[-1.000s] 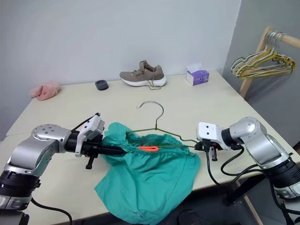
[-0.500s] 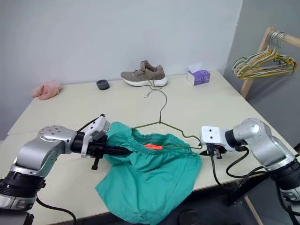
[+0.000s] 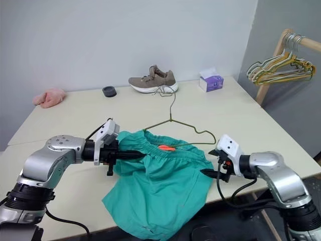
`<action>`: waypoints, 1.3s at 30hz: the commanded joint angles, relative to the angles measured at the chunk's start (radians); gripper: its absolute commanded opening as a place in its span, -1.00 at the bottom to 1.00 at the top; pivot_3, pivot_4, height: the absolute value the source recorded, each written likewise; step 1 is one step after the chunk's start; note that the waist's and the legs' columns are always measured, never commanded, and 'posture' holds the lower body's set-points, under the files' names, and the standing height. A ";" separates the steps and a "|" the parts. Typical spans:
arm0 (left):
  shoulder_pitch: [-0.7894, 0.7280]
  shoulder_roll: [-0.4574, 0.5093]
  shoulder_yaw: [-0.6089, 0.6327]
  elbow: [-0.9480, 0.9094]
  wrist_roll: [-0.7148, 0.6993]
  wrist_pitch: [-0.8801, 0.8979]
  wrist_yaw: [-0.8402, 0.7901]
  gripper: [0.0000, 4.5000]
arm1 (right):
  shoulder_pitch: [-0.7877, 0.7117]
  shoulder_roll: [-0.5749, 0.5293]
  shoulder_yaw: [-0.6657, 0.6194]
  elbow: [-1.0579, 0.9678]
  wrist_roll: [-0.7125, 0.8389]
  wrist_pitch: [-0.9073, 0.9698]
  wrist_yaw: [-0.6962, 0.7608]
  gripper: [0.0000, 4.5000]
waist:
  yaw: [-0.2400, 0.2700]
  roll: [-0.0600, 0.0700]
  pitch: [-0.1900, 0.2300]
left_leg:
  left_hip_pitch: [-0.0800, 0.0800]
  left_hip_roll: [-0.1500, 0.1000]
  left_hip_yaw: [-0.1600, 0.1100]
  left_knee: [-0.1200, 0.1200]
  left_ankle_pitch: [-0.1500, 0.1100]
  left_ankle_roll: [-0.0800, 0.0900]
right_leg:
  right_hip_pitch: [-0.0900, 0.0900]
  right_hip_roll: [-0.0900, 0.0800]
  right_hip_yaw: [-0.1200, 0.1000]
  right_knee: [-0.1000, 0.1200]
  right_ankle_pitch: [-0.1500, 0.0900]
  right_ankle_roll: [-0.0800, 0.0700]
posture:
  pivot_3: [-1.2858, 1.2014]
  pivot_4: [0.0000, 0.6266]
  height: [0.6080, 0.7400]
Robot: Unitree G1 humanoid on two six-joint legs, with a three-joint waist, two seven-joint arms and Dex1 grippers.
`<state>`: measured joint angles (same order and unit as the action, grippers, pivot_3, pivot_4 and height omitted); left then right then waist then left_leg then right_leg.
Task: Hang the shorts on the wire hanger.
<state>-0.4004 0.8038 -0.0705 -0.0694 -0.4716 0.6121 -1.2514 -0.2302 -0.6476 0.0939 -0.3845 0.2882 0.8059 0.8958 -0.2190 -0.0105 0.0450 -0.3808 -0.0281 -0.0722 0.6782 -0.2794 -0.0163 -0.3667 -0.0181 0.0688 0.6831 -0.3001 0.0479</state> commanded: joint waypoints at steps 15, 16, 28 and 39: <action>0.007 0.048 0.075 -0.041 -0.037 0.011 -0.013 -1.00 | -0.026 0.138 0.040 0.108 -0.039 -0.023 -0.246 -0.49 | 0.001 0.000 0.000 | -0.001 0.000 0.000 -0.001 0.000 0.000 | -0.001 0.000 0.000 0.000 0.002 -0.003 | -0.15 -1.00 1.00; 0.014 0.058 0.077 -0.045 -0.042 0.014 -0.022 -1.00 | -0.029 0.137 0.035 0.116 -0.042 -0.031 -0.250 -0.65 | 0.000 0.000 0.000 | -0.001 0.000 0.000 -0.001 0.000 0.000 | -0.001 0.000 0.000 0.000 0.002 -0.003 | -0.15 -1.00 1.00; 0.038 0.159 0.111 0.017 -0.055 -0.034 -0.123 -1.00 | -0.065 0.096 -0.042 0.155 0.043 0.016 -0.207 -0.98 | 0.001 0.001 0.000 | -0.001 0.000 0.000 -0.001 0.000 0.000 | -0.001 0.000 0.000 0.000 0.001 -0.003 | -0.15 -1.00 1.00; 0.053 0.189 0.084 0.106 0.043 -0.186 -0.151 -1.00 | -0.049 0.052 -0.063 0.129 0.095 0.049 -0.196 -0.98 | 0.001 0.001 0.000 | -0.001 0.000 0.000 -0.001 0.000 0.000 | -0.001 0.000 0.000 0.000 0.002 -0.003 | -0.15 -1.00 1.00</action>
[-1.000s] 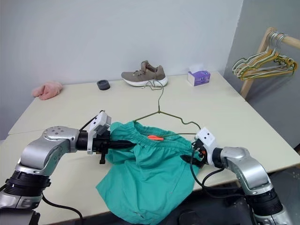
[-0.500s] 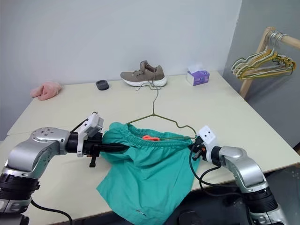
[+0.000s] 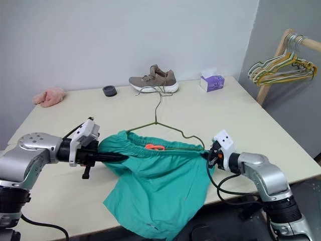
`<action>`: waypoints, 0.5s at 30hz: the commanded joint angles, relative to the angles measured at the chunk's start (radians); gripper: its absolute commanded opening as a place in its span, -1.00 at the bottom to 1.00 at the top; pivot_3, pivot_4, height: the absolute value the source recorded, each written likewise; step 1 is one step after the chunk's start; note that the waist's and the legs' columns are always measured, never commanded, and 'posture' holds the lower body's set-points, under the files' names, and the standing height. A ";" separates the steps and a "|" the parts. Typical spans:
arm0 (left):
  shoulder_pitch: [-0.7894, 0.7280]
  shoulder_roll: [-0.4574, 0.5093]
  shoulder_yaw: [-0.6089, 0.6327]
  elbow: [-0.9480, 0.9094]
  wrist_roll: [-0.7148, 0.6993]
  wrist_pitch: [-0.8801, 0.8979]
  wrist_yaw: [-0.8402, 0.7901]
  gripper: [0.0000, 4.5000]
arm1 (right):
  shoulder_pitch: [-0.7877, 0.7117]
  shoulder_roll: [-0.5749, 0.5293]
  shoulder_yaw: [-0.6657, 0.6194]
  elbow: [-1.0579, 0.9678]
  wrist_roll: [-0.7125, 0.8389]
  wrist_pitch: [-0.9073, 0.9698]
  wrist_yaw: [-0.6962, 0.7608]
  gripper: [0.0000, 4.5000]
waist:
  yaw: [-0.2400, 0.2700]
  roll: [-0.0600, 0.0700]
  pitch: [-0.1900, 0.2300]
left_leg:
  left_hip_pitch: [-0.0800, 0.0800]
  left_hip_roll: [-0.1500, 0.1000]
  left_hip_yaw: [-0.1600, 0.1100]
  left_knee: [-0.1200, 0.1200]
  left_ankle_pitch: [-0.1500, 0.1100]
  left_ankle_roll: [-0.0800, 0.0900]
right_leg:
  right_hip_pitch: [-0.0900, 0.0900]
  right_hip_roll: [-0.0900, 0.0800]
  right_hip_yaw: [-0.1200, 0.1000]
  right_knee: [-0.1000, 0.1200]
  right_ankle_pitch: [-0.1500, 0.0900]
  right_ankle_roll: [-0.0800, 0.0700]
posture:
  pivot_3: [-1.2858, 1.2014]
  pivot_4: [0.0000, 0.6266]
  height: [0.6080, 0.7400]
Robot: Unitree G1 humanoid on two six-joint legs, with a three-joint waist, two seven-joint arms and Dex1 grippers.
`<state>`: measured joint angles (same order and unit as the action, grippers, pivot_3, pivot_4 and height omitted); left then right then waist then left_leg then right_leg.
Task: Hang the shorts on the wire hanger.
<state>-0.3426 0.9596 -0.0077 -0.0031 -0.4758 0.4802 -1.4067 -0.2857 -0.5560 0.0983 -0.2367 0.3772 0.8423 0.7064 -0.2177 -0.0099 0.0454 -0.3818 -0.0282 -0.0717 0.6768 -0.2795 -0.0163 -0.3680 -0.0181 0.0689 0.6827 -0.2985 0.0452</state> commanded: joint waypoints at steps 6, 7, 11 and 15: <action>-0.028 0.020 0.014 0.102 0.087 -0.131 0.015 -1.00 | 0.023 -0.063 -0.092 -0.045 0.055 0.048 -0.001 -0.98 | 0.001 0.000 0.000 | 0.000 0.000 0.000 0.000 0.000 0.000 | 0.000 0.000 0.000 0.000 0.000 0.000 | -0.16 -1.00 1.00; -0.032 0.018 0.012 0.115 0.097 -0.149 0.019 -1.00 | 0.027 -0.067 -0.098 -0.048 0.066 0.056 0.002 -0.98 | 0.000 0.000 0.000 | 0.000 0.000 0.000 0.000 0.000 0.000 | 0.000 0.000 0.000 0.000 0.000 0.000 | -0.16 -1.00 1.00; -0.040 0.017 0.005 0.140 0.112 -0.183 0.017 -1.00 | 0.036 -0.088 -0.111 -0.061 0.093 0.070 0.005 -0.98 | 0.001 0.000 0.000 | 0.000 0.000 0.000 0.000 0.000 0.000 | 0.000 0.000 0.000 0.000 0.000 0.000 | -0.16 -1.00 1.00; -0.036 0.015 -0.003 0.154 0.127 -0.211 0.016 -1.00 | 0.028 -0.112 -0.096 -0.088 0.105 0.074 0.008 -0.98 | 0.000 0.000 0.000 | 0.000 0.000 0.000 0.000 0.000 0.000 | 0.000 0.000 0.000 0.000 0.000 0.000 | -0.16 -1.00 1.00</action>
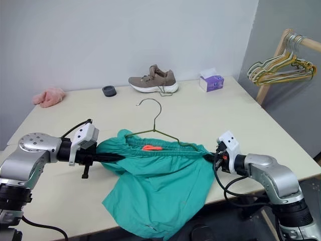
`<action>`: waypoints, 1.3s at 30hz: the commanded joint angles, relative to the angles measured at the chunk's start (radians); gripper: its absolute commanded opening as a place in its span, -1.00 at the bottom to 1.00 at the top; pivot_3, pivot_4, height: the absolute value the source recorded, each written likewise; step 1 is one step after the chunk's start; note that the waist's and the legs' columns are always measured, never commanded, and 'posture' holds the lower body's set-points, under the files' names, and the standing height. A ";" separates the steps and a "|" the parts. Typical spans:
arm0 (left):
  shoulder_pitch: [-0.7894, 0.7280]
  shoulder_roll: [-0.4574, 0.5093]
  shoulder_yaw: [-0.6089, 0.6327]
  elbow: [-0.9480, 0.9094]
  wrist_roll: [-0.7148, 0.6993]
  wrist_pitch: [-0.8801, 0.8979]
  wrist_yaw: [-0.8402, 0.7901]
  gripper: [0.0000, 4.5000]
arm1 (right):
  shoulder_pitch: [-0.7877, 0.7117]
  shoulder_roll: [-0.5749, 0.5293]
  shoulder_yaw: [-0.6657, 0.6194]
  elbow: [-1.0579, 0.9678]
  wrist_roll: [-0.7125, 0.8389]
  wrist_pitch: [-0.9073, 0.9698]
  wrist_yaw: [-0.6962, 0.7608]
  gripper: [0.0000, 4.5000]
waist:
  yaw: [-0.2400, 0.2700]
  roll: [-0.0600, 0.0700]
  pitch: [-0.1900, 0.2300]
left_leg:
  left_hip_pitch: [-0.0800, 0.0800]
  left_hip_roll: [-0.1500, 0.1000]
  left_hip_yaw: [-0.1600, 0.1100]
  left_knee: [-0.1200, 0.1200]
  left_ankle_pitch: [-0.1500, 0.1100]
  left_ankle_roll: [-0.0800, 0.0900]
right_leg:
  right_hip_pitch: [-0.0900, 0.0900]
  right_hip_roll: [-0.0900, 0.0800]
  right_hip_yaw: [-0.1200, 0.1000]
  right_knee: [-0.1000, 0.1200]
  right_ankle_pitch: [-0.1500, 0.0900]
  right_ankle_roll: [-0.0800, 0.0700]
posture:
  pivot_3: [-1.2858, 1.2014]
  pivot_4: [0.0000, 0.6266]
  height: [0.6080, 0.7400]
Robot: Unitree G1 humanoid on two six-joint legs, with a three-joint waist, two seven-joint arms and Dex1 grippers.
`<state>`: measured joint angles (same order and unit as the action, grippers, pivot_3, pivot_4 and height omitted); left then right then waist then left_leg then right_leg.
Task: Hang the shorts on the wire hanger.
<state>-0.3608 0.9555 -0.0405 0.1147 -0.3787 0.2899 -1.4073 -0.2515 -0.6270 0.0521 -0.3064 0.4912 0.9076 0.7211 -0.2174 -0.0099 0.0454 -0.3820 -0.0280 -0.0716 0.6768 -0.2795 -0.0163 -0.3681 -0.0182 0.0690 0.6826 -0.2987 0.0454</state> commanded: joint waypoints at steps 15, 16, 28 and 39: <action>-0.021 -0.072 -0.065 -0.038 0.039 -0.016 -0.008 -1.00 | -0.184 -0.165 0.207 -0.153 -0.101 -0.052 0.119 -0.98 | -0.001 0.000 0.000 | 0.000 0.000 0.000 0.000 0.000 0.000 | -0.001 0.000 -0.001 -0.001 -0.001 0.003 | -0.18 -1.00 1.00; -0.024 -0.079 -0.070 -0.039 0.040 -0.015 -0.008 -1.00 | -0.194 -0.177 0.222 -0.151 -0.112 -0.060 0.134 -0.98 | -0.001 0.000 0.000 | 0.000 0.000 0.000 0.000 0.000 0.000 | -0.001 0.000 -0.001 -0.001 -0.001 0.002 | -0.18 -1.00 1.00; 0.002 -0.109 -0.076 -0.094 0.028 0.023 -0.004 -1.00 | -0.140 -0.316 0.155 -0.214 -0.068 -0.045 0.256 -0.10 | -0.002 0.000 0.000 | -0.001 0.000 0.000 0.000 0.000 0.000 | 0.000 -0.001 -0.001 -0.001 -0.002 0.003 | -0.18 -1.00 1.00; 0.002 -0.117 -0.082 -0.102 0.029 0.033 -0.019 -1.00 | -0.172 -0.233 0.271 -0.078 -0.177 -0.102 0.239 0.00 | -0.005 0.000 0.000 | 0.000 0.000 0.001 0.000 0.000 0.000 | 0.000 0.000 0.000 -0.001 -0.002 0.003 | -0.18 -1.00 1.00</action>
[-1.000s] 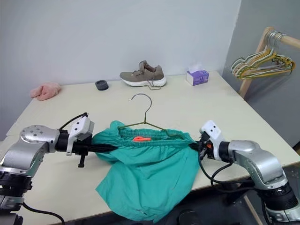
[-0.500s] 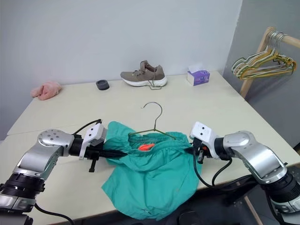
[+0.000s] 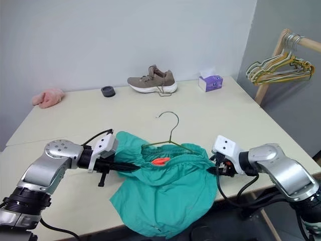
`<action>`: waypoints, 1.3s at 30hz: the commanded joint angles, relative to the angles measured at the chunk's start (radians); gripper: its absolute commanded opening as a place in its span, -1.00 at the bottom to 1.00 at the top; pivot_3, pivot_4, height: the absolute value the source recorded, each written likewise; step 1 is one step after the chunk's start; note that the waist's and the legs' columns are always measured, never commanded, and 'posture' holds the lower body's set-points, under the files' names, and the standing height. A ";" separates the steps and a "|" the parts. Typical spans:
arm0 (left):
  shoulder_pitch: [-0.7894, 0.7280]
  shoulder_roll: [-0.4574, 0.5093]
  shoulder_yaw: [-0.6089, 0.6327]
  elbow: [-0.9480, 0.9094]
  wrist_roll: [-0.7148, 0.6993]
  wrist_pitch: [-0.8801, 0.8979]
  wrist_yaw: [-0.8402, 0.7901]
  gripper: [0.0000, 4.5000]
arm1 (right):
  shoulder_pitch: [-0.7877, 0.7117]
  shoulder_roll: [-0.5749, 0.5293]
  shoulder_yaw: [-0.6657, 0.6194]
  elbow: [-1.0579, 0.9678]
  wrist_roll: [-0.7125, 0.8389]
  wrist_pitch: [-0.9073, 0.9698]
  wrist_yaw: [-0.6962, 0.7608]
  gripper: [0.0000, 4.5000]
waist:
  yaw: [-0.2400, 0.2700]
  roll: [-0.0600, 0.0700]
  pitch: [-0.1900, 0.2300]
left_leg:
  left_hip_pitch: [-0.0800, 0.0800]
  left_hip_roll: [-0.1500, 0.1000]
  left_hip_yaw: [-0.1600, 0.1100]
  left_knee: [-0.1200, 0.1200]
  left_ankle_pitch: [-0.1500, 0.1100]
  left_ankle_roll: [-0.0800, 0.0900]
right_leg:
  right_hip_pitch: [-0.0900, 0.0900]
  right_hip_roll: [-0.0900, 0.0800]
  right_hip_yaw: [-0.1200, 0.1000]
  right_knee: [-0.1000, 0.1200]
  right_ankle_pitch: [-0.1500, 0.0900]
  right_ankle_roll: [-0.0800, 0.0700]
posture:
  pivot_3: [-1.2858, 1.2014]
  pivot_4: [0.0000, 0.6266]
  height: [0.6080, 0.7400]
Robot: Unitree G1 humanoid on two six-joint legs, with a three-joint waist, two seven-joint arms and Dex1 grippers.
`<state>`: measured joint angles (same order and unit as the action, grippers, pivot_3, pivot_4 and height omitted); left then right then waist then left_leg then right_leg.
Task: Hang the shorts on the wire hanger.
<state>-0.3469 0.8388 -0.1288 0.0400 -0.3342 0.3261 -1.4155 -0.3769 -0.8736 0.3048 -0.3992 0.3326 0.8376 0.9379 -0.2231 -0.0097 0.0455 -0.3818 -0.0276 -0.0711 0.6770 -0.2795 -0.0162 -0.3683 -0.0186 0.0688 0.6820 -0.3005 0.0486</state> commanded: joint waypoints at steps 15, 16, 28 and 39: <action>0.019 -0.003 0.029 -0.044 -0.036 0.008 -0.013 -1.00 | -0.168 0.095 0.114 0.139 -0.070 -0.125 0.164 -0.73 | 0.003 0.000 0.000 | 0.000 0.000 -0.001 0.000 0.000 0.000 | 0.000 0.000 -0.001 0.000 0.002 -0.003 | -0.16 -1.00 1.00; 0.021 -0.006 0.030 -0.046 -0.040 0.010 -0.014 -1.00 | -0.169 0.098 0.110 0.133 -0.066 -0.120 0.169 -0.91 | 0.003 0.000 0.000 | 0.000 0.000 -0.001 0.000 0.000 0.000 | 0.000 0.000 -0.001 0.000 0.002 -0.003 | -0.16 -1.00 1.00; -0.040 -0.073 0.058 0.017 -0.034 0.060 0.069 -0.40 | -0.139 0.075 0.011 0.059 -0.004 -0.031 0.182 -1.00 | 0.004 0.000 0.000 | 0.000 0.000 -0.002 0.000 0.000 0.000 | 0.000 0.000 -0.002 0.000 0.002 -0.003 | -0.17 -1.00 1.00; -0.102 -0.080 0.185 0.176 0.004 -0.001 0.257 0.44 | -0.004 0.079 -0.163 0.006 0.080 0.119 0.039 -1.00 | -0.001 0.000 0.000 | -0.001 0.000 -0.002 0.000 0.000 0.000 | 0.000 0.000 -0.002 0.000 0.002 -0.003 | -0.20 -1.00 1.00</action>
<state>-0.4158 0.7417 0.0098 0.1990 -0.3324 0.3420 -1.1870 -0.3784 -0.7999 0.1977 -0.3592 0.3851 0.9381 1.0062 -0.2238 -0.0102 0.0452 -0.3824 -0.0277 -0.0730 0.6770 -0.2796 -0.0163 -0.3684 -0.0189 0.0668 0.6823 -0.2985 0.0452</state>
